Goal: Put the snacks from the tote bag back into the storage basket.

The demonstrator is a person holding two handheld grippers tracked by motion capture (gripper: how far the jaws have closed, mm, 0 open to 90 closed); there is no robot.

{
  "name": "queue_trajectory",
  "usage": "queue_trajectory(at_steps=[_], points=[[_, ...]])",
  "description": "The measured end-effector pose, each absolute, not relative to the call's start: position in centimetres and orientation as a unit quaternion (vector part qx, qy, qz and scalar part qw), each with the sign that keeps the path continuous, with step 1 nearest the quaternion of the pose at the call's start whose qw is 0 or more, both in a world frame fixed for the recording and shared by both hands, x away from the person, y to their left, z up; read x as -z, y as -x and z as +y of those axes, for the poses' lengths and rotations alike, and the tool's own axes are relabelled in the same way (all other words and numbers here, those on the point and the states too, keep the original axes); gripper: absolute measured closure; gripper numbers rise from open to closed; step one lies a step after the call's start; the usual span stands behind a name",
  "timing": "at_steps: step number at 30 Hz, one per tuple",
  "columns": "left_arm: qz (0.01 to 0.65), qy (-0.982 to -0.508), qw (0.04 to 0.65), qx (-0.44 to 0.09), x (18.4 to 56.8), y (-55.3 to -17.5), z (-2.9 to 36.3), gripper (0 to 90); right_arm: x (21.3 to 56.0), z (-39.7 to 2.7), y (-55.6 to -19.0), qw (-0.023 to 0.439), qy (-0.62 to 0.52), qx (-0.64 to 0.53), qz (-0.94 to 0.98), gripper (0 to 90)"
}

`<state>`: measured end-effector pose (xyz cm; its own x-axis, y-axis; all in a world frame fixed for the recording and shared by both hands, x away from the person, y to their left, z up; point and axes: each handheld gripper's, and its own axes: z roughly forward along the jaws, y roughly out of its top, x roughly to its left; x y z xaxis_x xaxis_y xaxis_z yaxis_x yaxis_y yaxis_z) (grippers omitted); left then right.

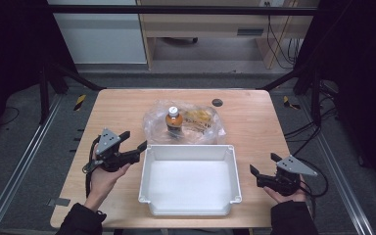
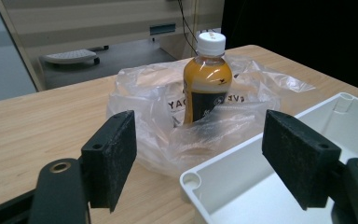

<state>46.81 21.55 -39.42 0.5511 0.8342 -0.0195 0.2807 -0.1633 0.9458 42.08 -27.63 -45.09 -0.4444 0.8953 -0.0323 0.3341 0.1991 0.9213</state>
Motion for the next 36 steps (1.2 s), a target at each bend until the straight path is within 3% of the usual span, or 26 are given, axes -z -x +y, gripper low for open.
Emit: queue_trajectory(at_steps=[36], points=[[0.391,-0.717,0.511,-0.270,39.0,-50.7,18.1,29.7,45.1,-27.5,-42.2,0.299,-0.428,-0.465,0.715,13.4]])
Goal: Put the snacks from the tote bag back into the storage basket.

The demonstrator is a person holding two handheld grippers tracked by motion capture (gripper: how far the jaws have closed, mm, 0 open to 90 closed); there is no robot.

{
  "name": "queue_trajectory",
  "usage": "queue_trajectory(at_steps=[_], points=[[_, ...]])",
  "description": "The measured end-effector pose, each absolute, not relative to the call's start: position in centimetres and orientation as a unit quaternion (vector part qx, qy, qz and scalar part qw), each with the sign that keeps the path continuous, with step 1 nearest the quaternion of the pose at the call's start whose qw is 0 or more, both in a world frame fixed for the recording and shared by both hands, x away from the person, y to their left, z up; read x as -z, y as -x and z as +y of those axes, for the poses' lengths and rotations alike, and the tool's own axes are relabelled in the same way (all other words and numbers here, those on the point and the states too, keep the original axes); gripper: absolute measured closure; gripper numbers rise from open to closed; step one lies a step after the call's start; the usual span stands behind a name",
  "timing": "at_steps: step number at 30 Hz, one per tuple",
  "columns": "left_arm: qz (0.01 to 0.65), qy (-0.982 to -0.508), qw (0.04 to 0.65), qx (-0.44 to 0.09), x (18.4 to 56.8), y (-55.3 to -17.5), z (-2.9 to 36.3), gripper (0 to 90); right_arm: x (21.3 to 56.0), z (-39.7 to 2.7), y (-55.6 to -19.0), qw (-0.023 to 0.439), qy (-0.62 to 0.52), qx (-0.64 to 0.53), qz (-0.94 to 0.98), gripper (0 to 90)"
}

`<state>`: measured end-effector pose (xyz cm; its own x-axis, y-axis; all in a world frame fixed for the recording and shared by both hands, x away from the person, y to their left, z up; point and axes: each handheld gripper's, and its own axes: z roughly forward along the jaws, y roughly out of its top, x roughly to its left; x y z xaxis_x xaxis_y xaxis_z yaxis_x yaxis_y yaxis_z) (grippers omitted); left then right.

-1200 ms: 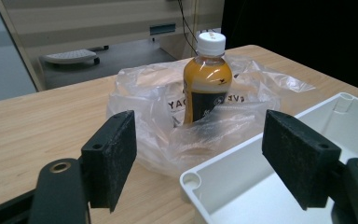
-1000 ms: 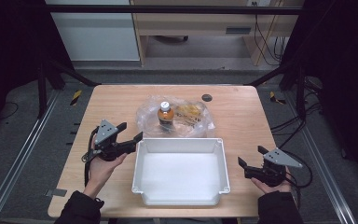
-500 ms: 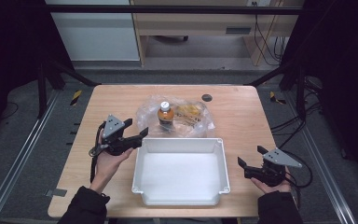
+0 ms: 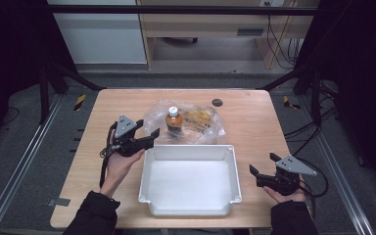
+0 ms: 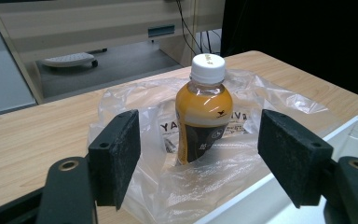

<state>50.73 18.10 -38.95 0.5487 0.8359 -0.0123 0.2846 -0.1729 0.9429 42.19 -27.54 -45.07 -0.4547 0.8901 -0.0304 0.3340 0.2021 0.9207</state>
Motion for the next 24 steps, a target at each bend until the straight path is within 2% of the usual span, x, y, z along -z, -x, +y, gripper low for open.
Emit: queue_trajectory(at_steps=[24], points=[[0.385,-0.720,0.507,-0.277,38.2,-53.2,15.6,33.1,45.1,-27.6,-42.3,0.297,-0.426,-0.466,0.716,14.2]])
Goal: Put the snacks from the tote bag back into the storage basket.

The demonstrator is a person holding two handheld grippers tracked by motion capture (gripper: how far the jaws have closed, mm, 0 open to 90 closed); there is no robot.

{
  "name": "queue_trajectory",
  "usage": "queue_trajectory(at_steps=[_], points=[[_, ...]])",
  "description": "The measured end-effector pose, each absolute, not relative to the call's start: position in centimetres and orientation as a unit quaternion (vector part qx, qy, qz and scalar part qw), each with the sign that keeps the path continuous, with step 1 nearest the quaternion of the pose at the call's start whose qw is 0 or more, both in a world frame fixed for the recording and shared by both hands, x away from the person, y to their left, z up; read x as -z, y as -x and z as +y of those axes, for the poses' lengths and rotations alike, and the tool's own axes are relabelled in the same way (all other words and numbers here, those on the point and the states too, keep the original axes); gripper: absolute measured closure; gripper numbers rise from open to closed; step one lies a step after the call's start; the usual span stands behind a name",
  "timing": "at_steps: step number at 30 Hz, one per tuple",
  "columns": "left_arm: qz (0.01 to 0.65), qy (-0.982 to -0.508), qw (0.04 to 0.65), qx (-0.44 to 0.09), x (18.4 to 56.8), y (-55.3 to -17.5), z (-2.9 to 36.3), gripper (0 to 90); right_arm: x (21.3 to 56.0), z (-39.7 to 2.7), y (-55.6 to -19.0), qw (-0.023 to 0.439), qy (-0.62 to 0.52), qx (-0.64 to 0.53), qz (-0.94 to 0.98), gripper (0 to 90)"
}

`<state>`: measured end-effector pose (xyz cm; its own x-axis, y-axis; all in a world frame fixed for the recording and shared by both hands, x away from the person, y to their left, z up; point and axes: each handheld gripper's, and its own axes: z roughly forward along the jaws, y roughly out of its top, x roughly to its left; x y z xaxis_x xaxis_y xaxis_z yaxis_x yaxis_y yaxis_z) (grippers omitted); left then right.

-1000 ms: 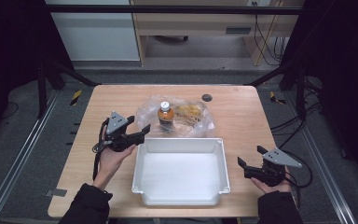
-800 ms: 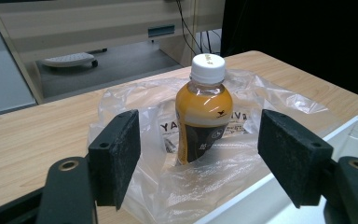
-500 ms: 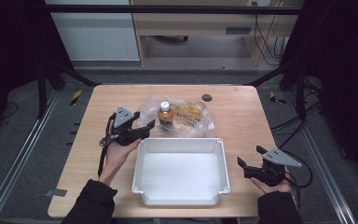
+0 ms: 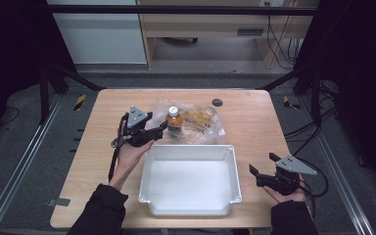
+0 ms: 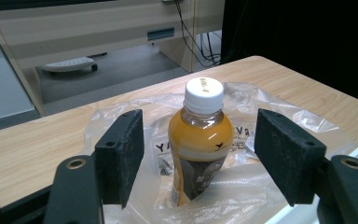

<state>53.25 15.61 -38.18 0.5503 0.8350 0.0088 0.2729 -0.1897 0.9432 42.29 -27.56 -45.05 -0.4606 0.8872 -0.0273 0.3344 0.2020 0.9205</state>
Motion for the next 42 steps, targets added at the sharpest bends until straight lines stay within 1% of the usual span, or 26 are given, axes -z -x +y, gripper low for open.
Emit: queue_trajectory(at_steps=[19,29,42], points=[[0.382,-0.721,0.506,-0.281,38.5,-54.8,13.7,35.2,45.0,-27.5,-42.4,0.294,-0.427,-0.468,0.716,14.3],[0.377,-0.724,0.496,-0.296,38.2,-55.6,12.5,37.8,45.0,-27.5,-42.4,0.293,-0.427,-0.469,0.716,14.3],[0.393,-0.722,0.485,-0.297,39.5,-57.0,12.2,41.5,45.0,-27.5,-42.4,0.292,-0.427,-0.469,0.716,14.4]])
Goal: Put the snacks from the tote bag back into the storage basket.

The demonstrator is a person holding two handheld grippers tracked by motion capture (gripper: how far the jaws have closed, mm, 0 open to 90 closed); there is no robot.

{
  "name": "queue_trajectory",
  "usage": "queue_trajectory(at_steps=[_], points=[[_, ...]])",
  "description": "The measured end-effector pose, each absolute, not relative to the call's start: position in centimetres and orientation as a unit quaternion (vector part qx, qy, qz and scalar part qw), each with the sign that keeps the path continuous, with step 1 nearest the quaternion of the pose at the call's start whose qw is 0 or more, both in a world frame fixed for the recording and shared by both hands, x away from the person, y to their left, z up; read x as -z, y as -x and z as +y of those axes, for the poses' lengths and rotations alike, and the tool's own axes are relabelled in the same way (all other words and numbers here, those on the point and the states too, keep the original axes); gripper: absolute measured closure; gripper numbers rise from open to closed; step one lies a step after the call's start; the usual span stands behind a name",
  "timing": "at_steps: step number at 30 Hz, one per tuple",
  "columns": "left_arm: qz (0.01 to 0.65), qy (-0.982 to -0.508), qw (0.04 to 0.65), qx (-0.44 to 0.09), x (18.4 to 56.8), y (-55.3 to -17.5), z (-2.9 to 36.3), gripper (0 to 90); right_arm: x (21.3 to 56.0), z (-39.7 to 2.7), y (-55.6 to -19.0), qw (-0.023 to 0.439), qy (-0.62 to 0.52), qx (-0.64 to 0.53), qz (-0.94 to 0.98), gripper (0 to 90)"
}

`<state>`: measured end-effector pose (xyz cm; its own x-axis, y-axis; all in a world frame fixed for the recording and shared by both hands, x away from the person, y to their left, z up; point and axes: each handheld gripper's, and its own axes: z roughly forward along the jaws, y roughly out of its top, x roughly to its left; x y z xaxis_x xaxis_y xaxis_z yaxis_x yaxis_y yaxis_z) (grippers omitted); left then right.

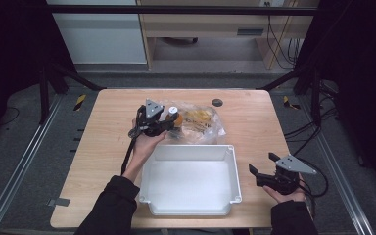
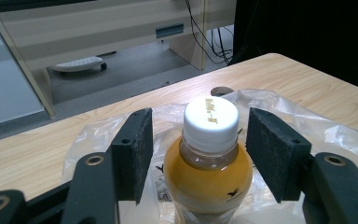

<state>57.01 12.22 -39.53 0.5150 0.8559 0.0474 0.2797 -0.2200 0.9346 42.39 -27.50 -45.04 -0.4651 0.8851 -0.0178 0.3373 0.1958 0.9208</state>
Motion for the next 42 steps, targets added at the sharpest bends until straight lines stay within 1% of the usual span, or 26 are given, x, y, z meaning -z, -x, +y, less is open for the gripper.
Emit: queue_trajectory(at_steps=[7,13,20,25,30,37,42], points=[[0.396,-0.726,0.481,-0.292,40.4,-57.7,11.8,43.7,45.0,-27.5,-42.4,0.292,-0.427,-0.469,0.716,14.3],[0.393,-0.724,0.489,-0.288,40.7,-58.0,11.5,45.9,45.0,-27.5,-42.4,0.292,-0.427,-0.468,0.716,14.4],[0.383,-0.725,0.493,-0.292,40.9,-58.1,11.1,52.6,45.1,-27.5,-42.4,0.292,-0.427,-0.468,0.717,14.4],[0.387,-0.719,0.499,-0.290,40.9,-58.3,11.0,57.6,45.1,-27.5,-42.4,0.291,-0.427,-0.468,0.717,14.4],[0.389,-0.720,0.499,-0.288,40.8,-58.4,11.0,58.4,45.1,-27.5,-42.4,0.291,-0.427,-0.468,0.717,14.4],[0.399,-0.729,0.474,-0.292,40.1,-58.3,10.6,58.7,45.1,-27.5,-42.4,0.291,-0.428,-0.467,0.717,14.5],[0.403,-0.731,0.469,-0.289,39.9,-58.3,10.7,58.8,45.0,-27.6,-42.4,0.291,-0.428,-0.468,0.716,14.5]])
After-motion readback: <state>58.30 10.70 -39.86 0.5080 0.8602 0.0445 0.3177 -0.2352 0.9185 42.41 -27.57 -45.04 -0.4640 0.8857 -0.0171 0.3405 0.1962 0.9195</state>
